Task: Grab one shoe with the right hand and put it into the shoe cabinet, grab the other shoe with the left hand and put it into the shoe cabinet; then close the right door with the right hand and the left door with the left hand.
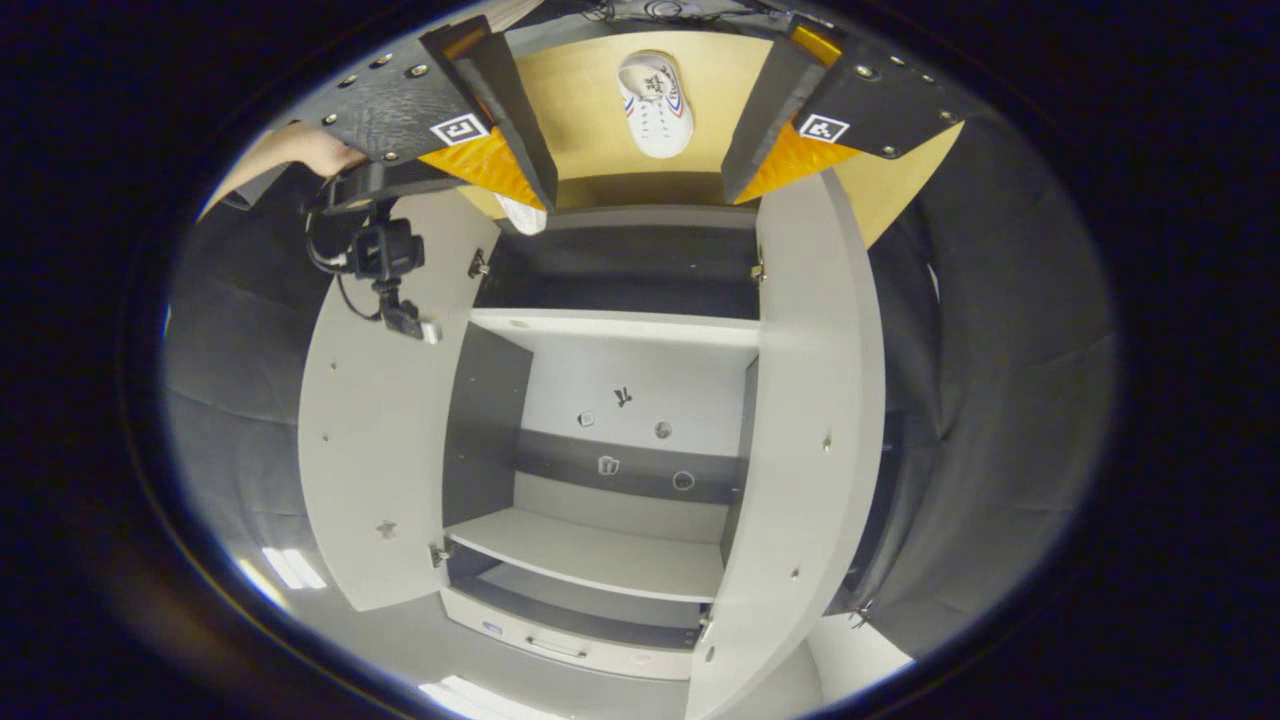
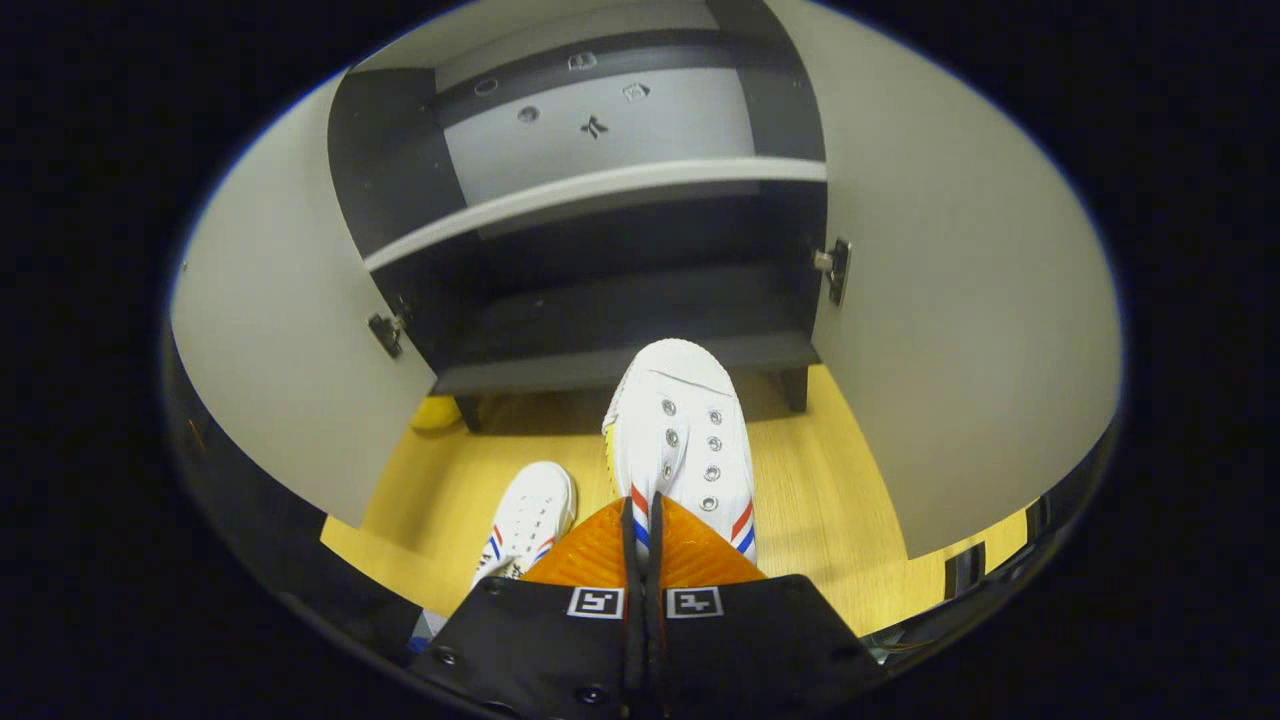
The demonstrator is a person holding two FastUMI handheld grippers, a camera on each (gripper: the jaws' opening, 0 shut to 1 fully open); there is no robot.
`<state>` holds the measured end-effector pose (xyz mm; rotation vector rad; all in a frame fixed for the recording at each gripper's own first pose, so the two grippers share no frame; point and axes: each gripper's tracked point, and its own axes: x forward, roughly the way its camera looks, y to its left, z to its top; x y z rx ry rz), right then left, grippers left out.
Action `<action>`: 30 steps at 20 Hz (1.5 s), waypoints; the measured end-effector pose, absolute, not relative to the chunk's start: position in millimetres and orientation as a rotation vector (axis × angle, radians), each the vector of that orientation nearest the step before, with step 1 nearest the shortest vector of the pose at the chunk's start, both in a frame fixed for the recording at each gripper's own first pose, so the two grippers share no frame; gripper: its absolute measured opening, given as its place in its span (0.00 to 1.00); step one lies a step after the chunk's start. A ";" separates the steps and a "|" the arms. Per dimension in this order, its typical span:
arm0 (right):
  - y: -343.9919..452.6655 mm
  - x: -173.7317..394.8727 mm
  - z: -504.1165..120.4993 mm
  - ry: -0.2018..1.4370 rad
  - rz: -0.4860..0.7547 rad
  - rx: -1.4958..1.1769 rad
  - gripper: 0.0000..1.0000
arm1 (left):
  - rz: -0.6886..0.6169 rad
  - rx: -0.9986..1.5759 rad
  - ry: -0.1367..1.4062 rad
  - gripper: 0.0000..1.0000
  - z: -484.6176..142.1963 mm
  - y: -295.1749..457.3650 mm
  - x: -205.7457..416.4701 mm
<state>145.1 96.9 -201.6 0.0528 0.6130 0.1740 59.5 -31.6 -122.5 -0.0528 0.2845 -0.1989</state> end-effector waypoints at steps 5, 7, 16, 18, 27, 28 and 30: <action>108.2 154.2 -113.6 0.406 0.203 0.074 0.01 | -0.238 -0.042 0.272 0.94 -123.1 -37.4 48.4; 111.4 162.5 -83.2 0.342 0.210 0.081 0.01 | -0.242 -0.040 0.258 0.93 -118.3 -37.9 46.0; 114.2 174.0 -33.7 0.170 0.199 0.128 0.01 | -0.172 -0.068 0.234 0.94 -96.0 -28.1 61.7; 113.6 175.6 -33.6 0.163 0.203 0.141 0.01 | -0.128 -0.081 0.209 0.95 -81.7 -22.4 71.4; 112.5 174.4 -40.8 0.164 0.179 0.141 0.01 | -0.010 -0.123 0.159 0.95 -61.2 -20.6 109.0; 114.1 174.8 -39.3 0.183 0.176 0.153 0.02 | 0.000 -0.122 0.156 0.97 -60.8 -18.6 110.3; 114.2 175.9 -40.3 0.222 0.173 0.176 0.01 | 0.027 -0.106 0.154 0.95 -58.3 -11.1 111.1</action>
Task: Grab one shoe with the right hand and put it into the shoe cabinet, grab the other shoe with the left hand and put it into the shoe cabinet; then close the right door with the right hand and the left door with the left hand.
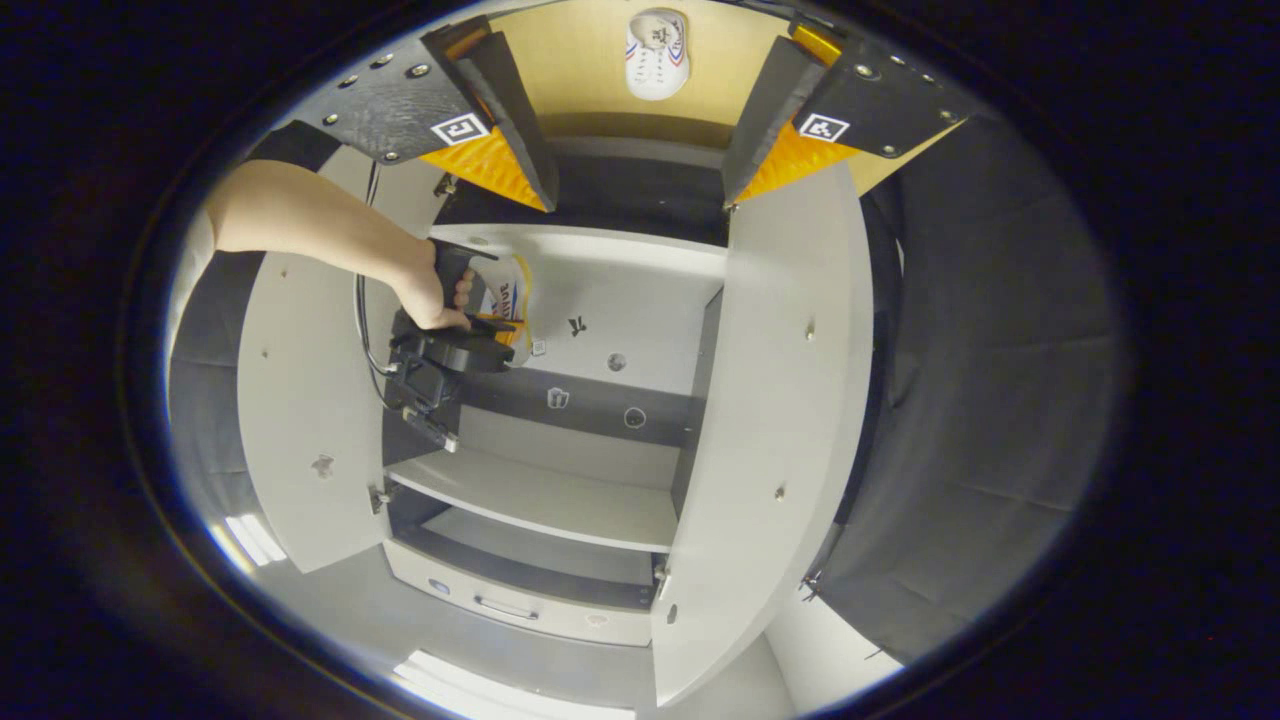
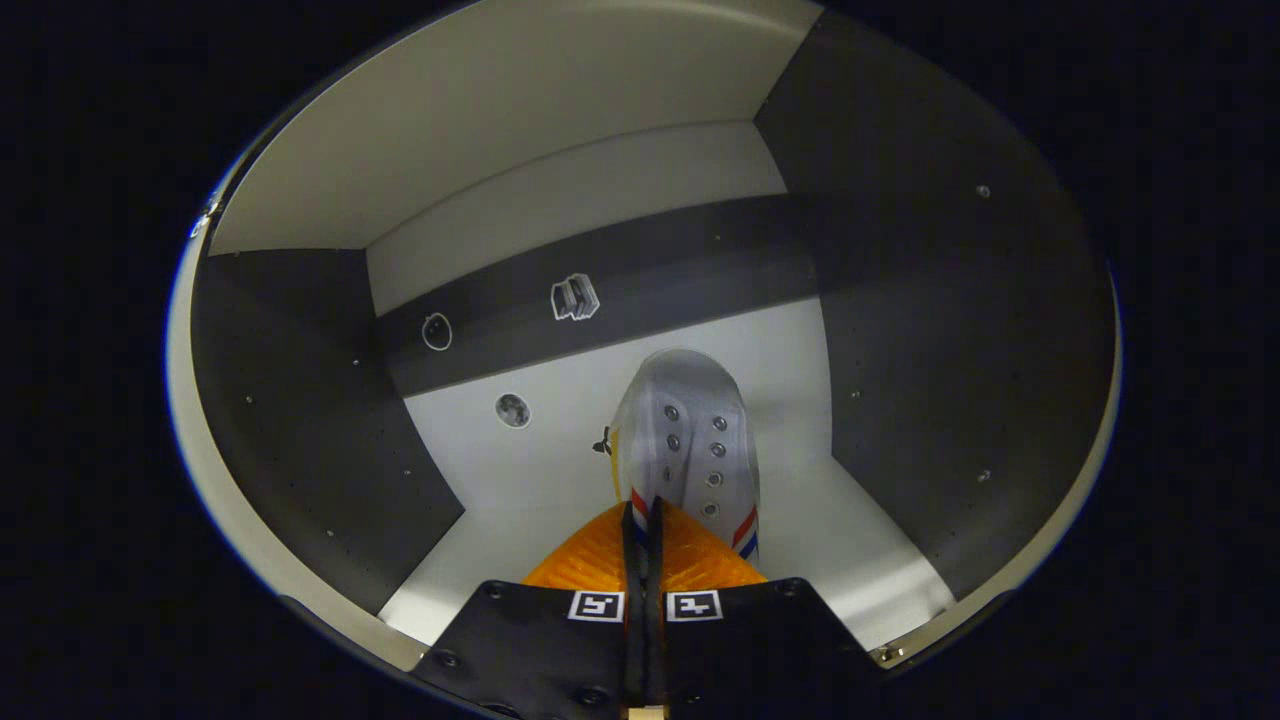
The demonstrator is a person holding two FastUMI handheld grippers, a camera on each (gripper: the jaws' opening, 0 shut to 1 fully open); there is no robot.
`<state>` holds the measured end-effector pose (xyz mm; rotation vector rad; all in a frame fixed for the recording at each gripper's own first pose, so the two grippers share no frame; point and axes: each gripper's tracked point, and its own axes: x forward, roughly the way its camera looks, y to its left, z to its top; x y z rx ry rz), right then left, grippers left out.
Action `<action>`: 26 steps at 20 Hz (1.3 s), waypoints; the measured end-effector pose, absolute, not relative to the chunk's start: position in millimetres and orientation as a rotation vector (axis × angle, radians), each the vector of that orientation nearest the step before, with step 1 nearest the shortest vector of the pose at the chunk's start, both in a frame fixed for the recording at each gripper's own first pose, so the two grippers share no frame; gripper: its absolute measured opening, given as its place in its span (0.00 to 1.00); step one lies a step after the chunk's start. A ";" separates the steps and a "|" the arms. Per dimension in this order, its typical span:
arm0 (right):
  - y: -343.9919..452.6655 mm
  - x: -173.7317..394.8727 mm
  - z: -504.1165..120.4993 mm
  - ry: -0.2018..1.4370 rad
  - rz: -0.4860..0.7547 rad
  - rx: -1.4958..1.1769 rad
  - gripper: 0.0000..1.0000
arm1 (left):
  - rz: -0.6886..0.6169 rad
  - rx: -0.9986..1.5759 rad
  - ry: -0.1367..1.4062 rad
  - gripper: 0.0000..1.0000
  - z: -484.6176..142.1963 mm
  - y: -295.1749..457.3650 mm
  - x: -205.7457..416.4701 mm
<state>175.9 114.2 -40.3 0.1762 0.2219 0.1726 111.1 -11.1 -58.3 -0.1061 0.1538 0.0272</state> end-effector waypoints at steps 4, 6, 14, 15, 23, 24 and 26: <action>113.4 176.5 -38.4 0.243 0.160 0.128 0.01 | 0.082 -0.101 0.156 0.95 -57.4 5.2 107.5; 113.1 177.6 -45.5 0.254 0.158 0.135 0.01 | 0.104 -0.099 0.168 0.95 -64.1 12.2 105.1; 107.4 188.9 -61.0 0.342 0.124 0.187 0.04 | 0.114 -0.070 0.190 0.94 -71.8 11.8 106.7; 106.5 188.9 -61.4 0.348 0.128 0.187 0.11 | 0.110 -0.068 0.188 0.93 -71.7 9.9 108.3; 109.4 159.2 -9.0 0.160 0.181 0.109 0.98 | 0.064 -0.051 0.246 0.94 -96.7 -1.5 109.9; 107.4 152.0 -0.5 0.130 0.179 0.074 0.98 | 0.057 -0.045 0.264 0.94 -105.0 -1.3 108.3; 108.7 133.0 16.7 0.085 0.190 0.036 0.98 | 0.049 -0.004 0.297 0.93 -120.9 3.1 104.0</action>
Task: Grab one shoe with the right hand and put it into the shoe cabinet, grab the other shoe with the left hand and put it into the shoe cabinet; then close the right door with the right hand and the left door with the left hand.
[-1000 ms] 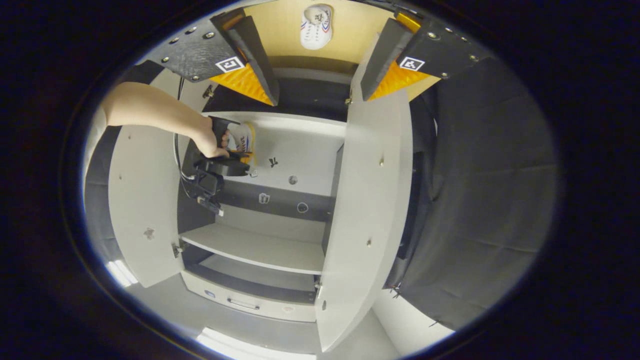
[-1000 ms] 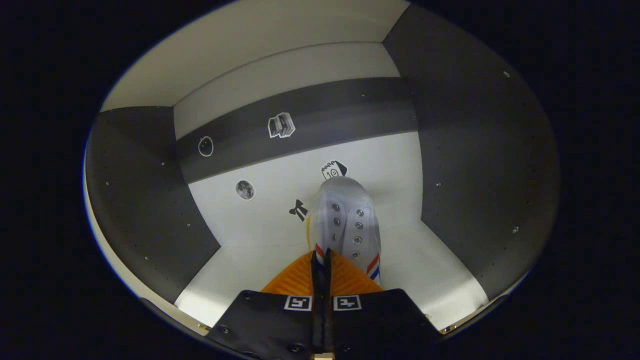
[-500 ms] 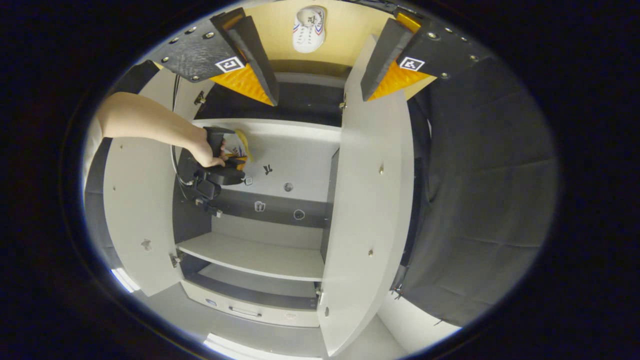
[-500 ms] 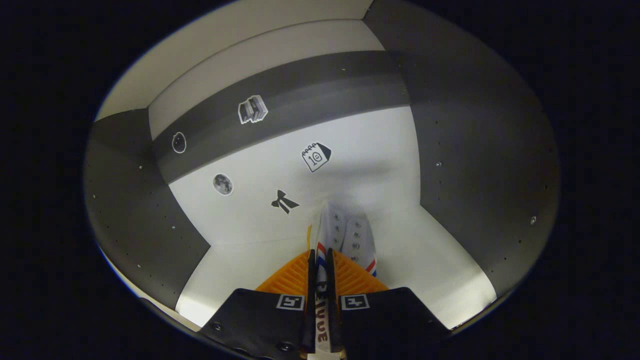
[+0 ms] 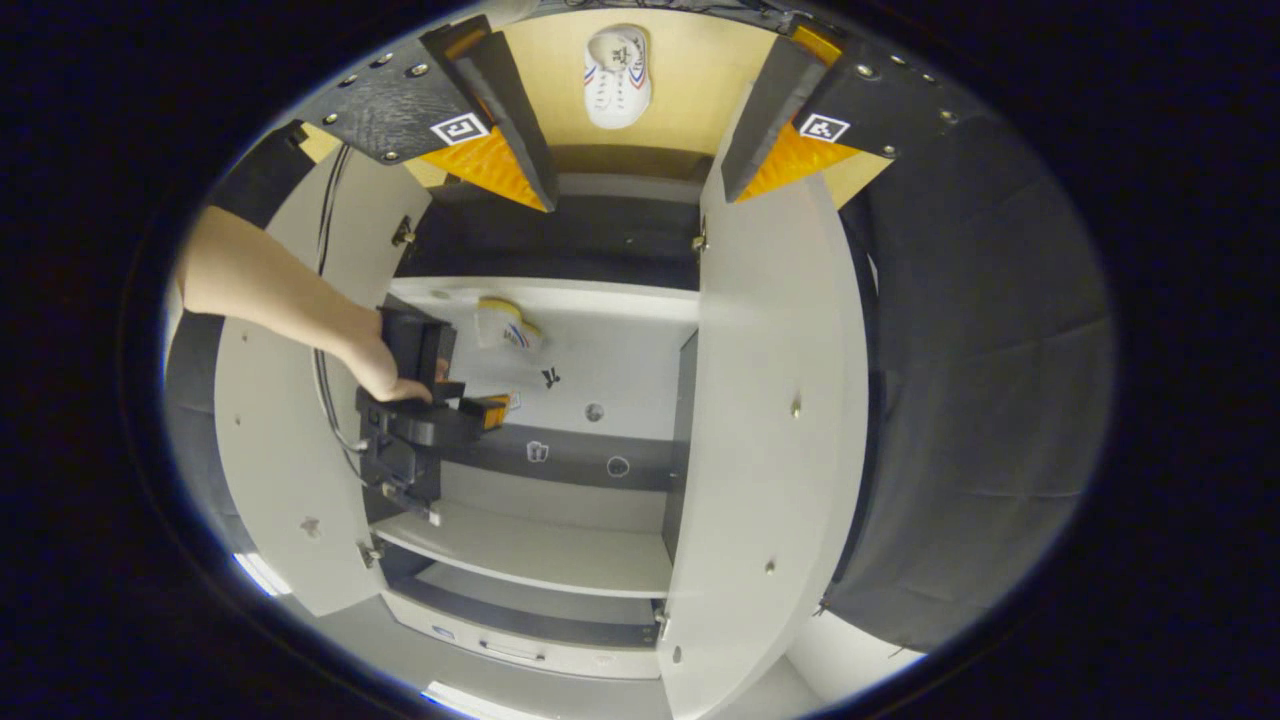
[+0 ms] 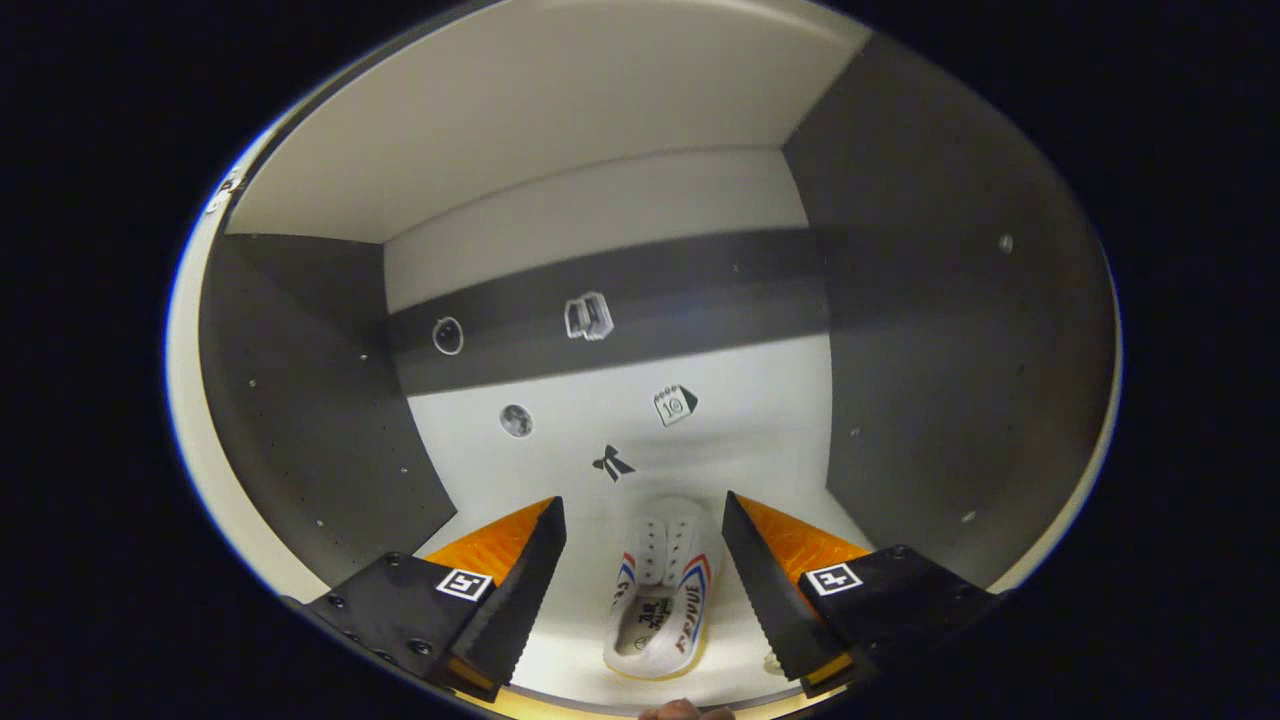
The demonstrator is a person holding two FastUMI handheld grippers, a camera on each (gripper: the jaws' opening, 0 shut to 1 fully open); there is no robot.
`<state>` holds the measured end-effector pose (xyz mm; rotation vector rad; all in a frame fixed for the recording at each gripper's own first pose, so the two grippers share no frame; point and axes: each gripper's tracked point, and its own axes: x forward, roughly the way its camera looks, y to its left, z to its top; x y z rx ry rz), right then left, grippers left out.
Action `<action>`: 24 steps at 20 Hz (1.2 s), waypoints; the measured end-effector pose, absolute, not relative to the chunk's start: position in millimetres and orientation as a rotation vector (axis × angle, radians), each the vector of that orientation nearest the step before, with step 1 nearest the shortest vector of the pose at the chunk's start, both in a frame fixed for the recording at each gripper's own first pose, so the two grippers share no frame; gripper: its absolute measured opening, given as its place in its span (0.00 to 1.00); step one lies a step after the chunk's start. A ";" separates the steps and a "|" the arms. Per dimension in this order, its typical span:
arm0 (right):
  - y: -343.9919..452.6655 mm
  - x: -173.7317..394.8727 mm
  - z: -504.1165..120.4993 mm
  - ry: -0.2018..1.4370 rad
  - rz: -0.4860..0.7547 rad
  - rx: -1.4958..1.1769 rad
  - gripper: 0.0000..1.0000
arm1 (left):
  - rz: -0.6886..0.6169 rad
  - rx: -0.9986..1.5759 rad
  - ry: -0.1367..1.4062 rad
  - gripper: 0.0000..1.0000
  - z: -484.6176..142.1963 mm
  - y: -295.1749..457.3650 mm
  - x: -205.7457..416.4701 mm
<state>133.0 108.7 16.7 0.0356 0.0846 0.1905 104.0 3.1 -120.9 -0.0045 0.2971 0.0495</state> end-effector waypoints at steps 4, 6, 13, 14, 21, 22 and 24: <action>100.4 87.6 49.5 -0.039 0.186 0.063 0.98 | 0.029 0.048 0.358 0.95 -153.0 14.8 93.7; 91.8 62.0 55.2 -0.118 0.174 0.070 0.98 | 0.008 0.034 0.387 0.94 -169.8 17.8 89.4; 82.1 -32.0 -23.4 -0.039 0.150 -0.024 0.98 | -0.087 0.072 0.480 0.95 -230.2 20.5 83.7; 78.2 -45.8 -41.7 -0.001 0.137 -0.023 0.98 | -0.106 0.071 0.513 0.95 -243.5 19.3 80.6; 38.2 -144.3 -134.2 0.222 0.031 -0.040 0.98 | -0.284 0.137 0.626 0.95 -329.7 -4.1 71.5; 33.6 -158.4 -139.2 0.224 0.017 -0.052 0.98 | -0.300 0.134 0.635 0.95 -338.1 -7.8 76.2; 22.4 -183.7 -150.7 0.250 -0.017 -0.091 0.98 | -0.314 0.089 0.675 0.95 -359.6 -13.3 85.5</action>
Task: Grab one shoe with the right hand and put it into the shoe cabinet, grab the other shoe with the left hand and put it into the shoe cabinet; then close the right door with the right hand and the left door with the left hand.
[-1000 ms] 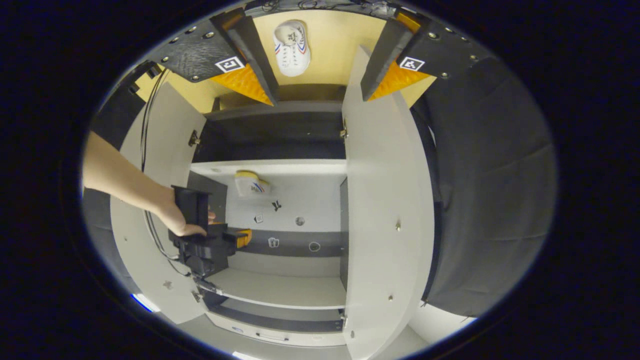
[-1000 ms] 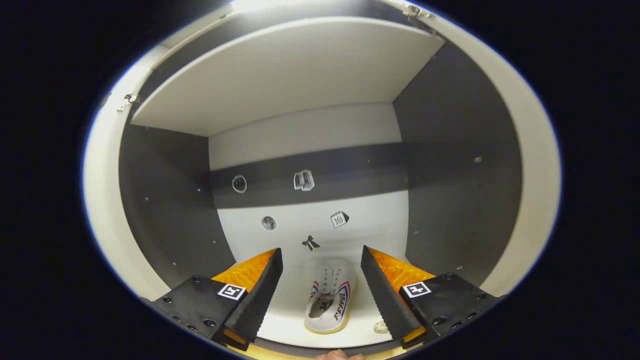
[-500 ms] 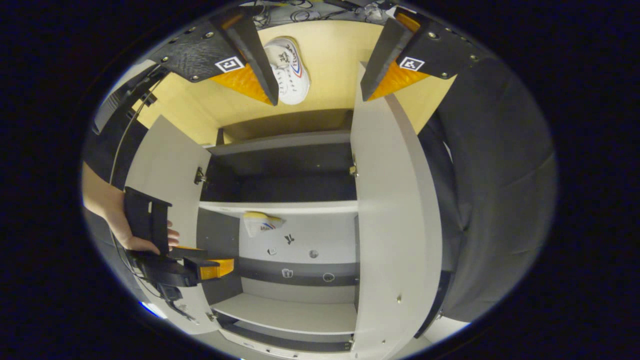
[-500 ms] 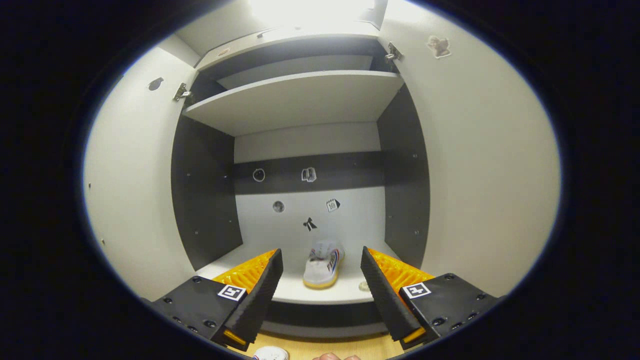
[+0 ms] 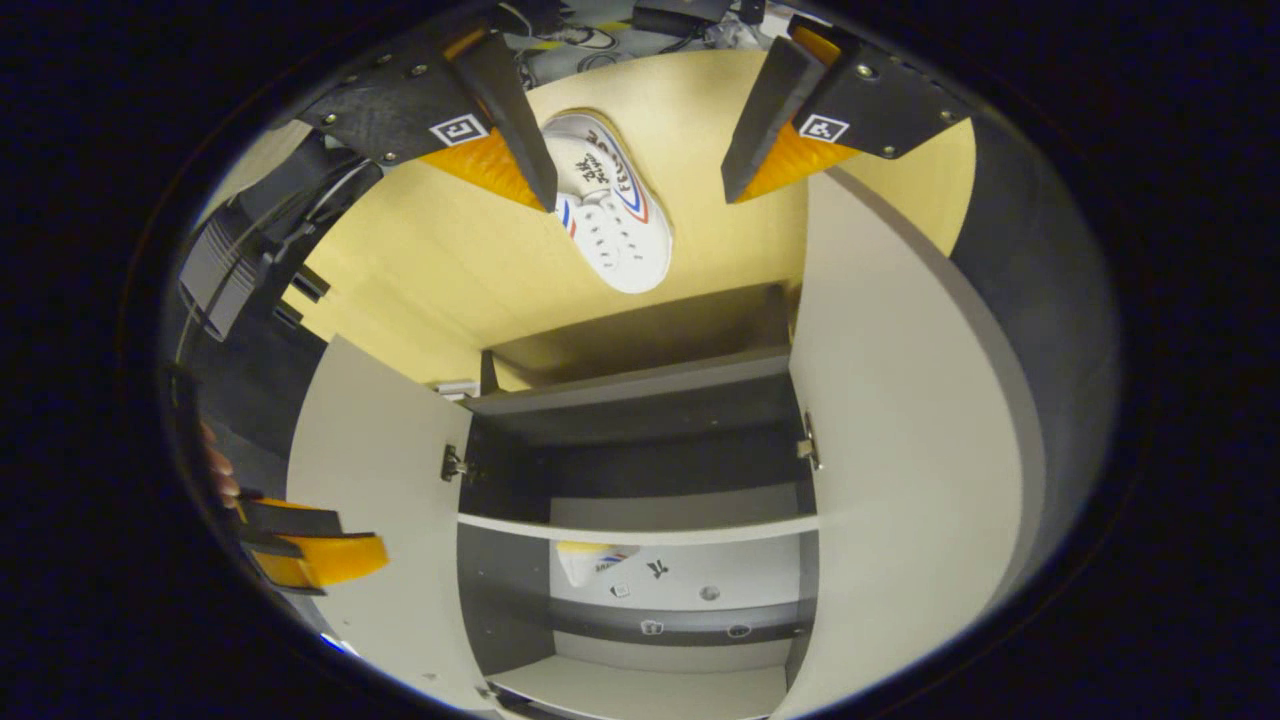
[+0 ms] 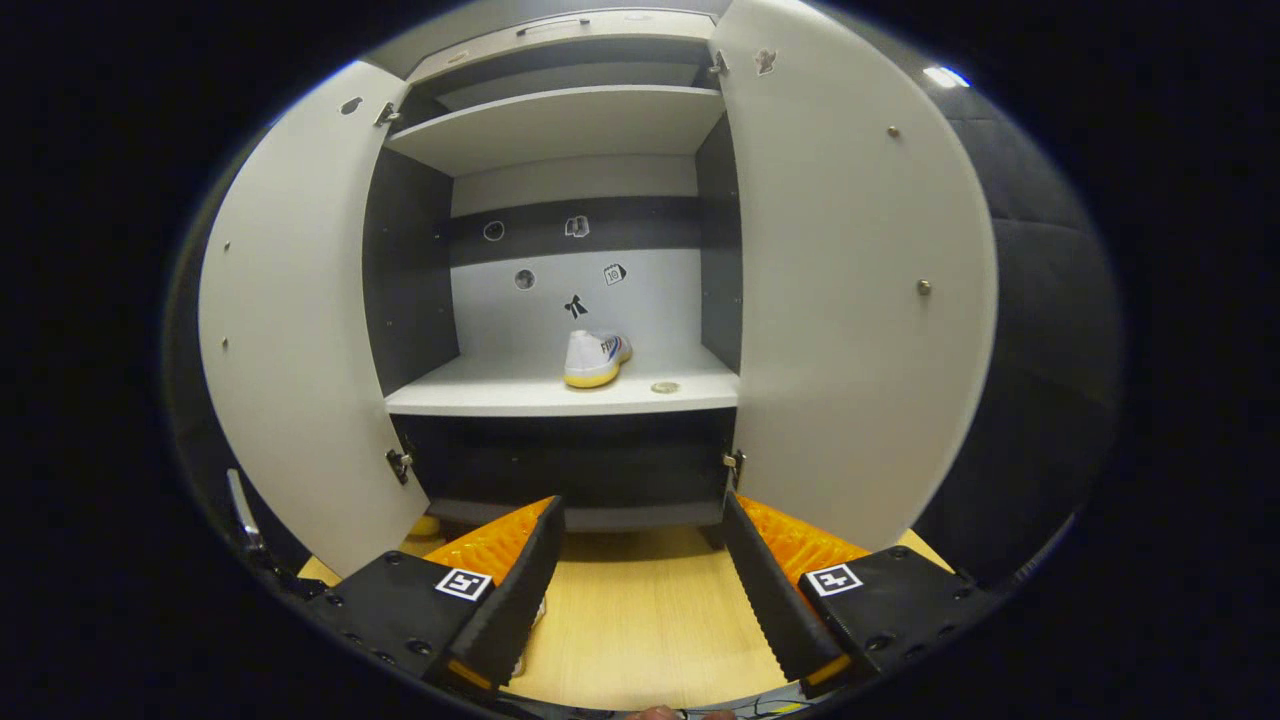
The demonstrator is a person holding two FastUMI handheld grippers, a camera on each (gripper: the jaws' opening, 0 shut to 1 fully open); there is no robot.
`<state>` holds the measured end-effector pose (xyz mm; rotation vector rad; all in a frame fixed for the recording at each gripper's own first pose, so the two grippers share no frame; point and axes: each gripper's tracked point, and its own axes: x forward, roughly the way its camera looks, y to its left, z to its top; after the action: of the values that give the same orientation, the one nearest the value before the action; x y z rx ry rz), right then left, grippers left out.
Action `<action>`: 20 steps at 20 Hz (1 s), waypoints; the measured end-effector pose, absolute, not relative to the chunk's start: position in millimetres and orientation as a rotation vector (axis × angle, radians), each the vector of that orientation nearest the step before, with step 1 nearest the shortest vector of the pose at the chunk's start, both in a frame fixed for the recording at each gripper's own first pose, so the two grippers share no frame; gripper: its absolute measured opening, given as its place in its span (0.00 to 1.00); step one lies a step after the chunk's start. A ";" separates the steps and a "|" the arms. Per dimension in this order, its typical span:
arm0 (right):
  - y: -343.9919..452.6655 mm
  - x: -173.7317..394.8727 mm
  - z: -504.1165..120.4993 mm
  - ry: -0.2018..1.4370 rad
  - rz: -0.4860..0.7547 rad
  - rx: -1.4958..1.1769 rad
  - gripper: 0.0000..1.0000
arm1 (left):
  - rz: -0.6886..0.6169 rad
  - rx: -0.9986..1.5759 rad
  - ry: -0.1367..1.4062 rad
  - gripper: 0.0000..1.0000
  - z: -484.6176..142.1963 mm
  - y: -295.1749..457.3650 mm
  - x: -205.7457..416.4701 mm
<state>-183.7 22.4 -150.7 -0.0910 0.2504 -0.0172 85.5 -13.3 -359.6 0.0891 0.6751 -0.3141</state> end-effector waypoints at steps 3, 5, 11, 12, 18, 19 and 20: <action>-0.9 -217.4 -164.1 0.307 -0.082 -0.140 0.98 | -0.341 0.059 0.727 0.96 -387.7 -16.2 98.1; -22.9 -238.1 -168.0 0.327 -0.141 -0.165 1.00 | -0.361 0.072 0.730 0.94 -400.2 -15.6 106.7; -93.5 -309.1 -170.0 0.406 -0.322 -0.192 0.98 | -0.359 -0.001 0.844 0.93 -445.0 -23.4 119.1; -106.4 -320.9 -170.4 0.410 -0.363 -0.189 0.98 | -0.356 -0.009 0.850 0.93 -449.4 -23.6 120.4; -163.6 -328.1 -155.0 0.367 -0.527 -0.091 0.98 | -0.305 -0.067 0.974 0.63 -474.8 -26.6 110.5; -170.9 -325.4 -152.2 0.358 -0.534 -0.091 0.97 | -0.299 -0.054 0.984 0.52 -475.4 -28.9 111.9; -180.2 -322.7 -152.9 0.350 -0.541 -0.089 0.97 | -0.303 -0.033 0.980 0.51 -475.1 -30.3 112.8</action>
<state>-322.7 -180.2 -152.9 -0.0887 0.3499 -0.5414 112.8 -30.3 -475.1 -0.0326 0.9802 -0.3025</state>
